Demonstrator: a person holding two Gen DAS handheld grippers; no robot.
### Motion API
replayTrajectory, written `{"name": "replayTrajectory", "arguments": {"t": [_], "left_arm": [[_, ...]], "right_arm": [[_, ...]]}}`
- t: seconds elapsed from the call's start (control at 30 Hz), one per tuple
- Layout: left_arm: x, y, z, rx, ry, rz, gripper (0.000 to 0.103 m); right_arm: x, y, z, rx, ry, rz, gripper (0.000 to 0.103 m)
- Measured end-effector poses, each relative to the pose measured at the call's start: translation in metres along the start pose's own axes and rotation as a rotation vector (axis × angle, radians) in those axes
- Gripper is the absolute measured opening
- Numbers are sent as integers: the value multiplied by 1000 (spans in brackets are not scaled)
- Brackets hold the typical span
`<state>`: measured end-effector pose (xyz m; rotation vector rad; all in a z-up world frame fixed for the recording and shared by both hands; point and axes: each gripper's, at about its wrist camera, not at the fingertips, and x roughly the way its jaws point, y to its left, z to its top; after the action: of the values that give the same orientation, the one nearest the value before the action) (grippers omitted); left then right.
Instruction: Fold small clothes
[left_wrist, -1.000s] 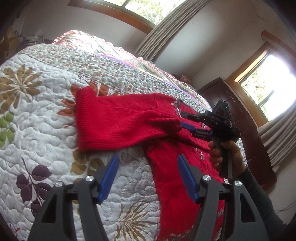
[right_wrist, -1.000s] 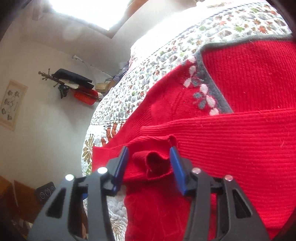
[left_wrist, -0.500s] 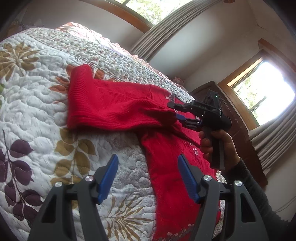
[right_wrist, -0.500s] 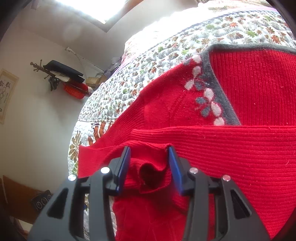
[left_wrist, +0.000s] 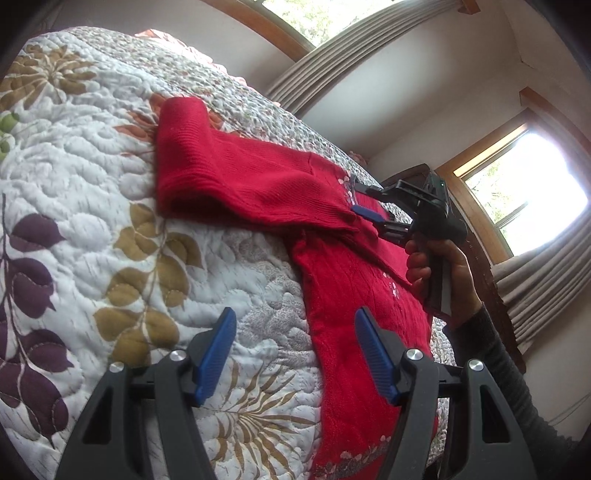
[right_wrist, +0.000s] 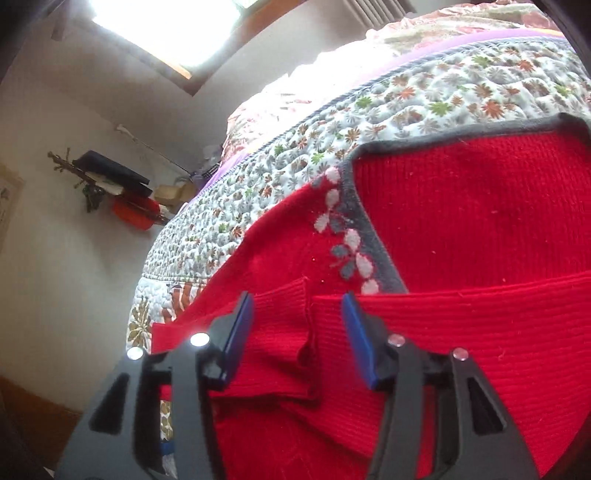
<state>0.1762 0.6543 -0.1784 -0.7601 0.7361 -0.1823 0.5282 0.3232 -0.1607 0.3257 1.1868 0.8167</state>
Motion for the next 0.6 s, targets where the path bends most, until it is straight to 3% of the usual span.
{"name": "replayTrajectory", "arguments": {"t": [0.37,0.4,0.47,0.5,0.6], "left_arm": [[-3,-3,-11,-6,7,-1,68],[-3,-3,-11,-6,9,0,68],[-3,-4,-10,-11,9,0,68],[-4,-4,-10,-14,8,-2,68],[-3,-2,-6,-26,1,-3,68]], "right_arm": [[22,5,-13,27,150,45,52],[24,6,-11,30,162,48,48],[27,10,-8,15,193,45,11],[27,13,-6,1,193,30,4],[18,26,0,-35,166,17,3]]}}
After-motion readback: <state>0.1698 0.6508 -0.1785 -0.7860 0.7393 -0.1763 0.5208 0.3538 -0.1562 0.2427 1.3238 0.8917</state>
